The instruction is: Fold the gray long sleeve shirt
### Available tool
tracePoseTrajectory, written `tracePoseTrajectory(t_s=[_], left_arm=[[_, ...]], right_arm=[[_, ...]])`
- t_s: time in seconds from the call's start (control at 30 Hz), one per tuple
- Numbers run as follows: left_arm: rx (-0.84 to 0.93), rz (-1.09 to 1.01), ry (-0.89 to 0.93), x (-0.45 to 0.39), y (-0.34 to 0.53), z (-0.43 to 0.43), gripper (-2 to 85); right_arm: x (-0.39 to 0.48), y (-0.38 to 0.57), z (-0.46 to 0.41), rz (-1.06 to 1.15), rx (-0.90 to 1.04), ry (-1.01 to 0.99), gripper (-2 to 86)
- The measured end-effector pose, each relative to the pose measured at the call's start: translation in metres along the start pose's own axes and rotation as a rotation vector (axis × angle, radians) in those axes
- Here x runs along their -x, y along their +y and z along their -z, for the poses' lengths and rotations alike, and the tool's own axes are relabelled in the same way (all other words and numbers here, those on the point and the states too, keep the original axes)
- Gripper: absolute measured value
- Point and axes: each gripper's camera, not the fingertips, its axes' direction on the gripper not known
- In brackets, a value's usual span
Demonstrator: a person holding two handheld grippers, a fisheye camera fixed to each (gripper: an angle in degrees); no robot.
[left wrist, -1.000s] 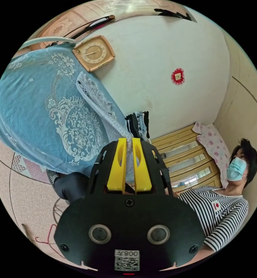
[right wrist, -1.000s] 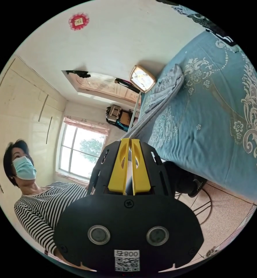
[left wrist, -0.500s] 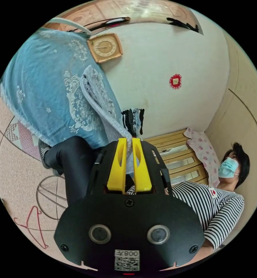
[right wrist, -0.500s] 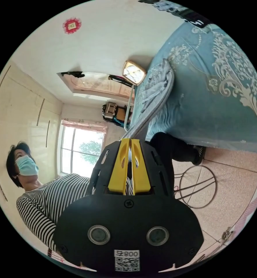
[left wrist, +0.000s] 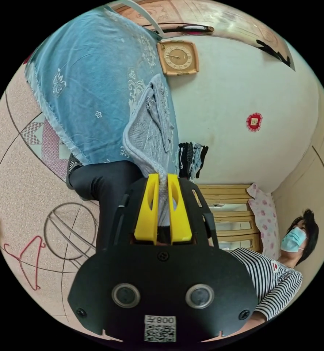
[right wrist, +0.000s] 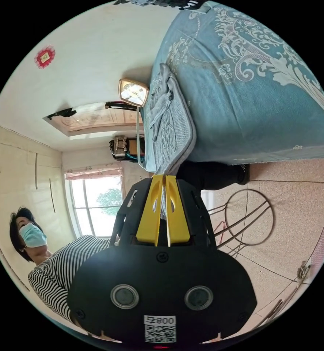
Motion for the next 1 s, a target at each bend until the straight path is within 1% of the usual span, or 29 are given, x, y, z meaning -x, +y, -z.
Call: tracePoseTrajectory(t_s=[0.3,0.5,0.57,0.67,0.73,0.8,0.87,1.0], left_arm=[[0.036,0.007,0.035,-0.001,-0.042,-0.023,4.0],[0.033,-0.005,0.056,-0.013,-0.111,-0.058,4.1],[0.013,0.016,0.044,-0.014,-0.141,-0.07,4.3],[-0.034,0.066,-0.013,-0.012,-0.195,-0.094,4.9],[-0.035,0.108,-0.136,-0.004,-0.233,-0.117,5.4],[-0.054,0.162,-0.198,0.003,-0.25,-0.128,5.8],[-0.067,0.135,-0.156,0.004,-0.263,-0.135,6.3],[0.025,0.042,-0.242,-0.005,-0.271,-0.152,7.2]], right_arm=[[0.017,-0.037,-0.017,-0.025,0.017,-0.045,0.9],[0.051,-0.104,-0.031,0.011,0.047,-0.04,1.0],[0.061,-0.146,-0.037,0.004,0.038,-0.017,1.0],[0.062,-0.206,-0.053,-0.044,0.053,0.002,1.1],[0.058,-0.236,-0.065,-0.088,0.065,0.016,1.1],[0.053,-0.257,-0.075,-0.139,0.07,0.073,1.0],[0.058,-0.272,-0.08,-0.129,0.051,0.119,1.0],[0.075,-0.272,-0.081,-0.063,0.043,0.243,2.4]])
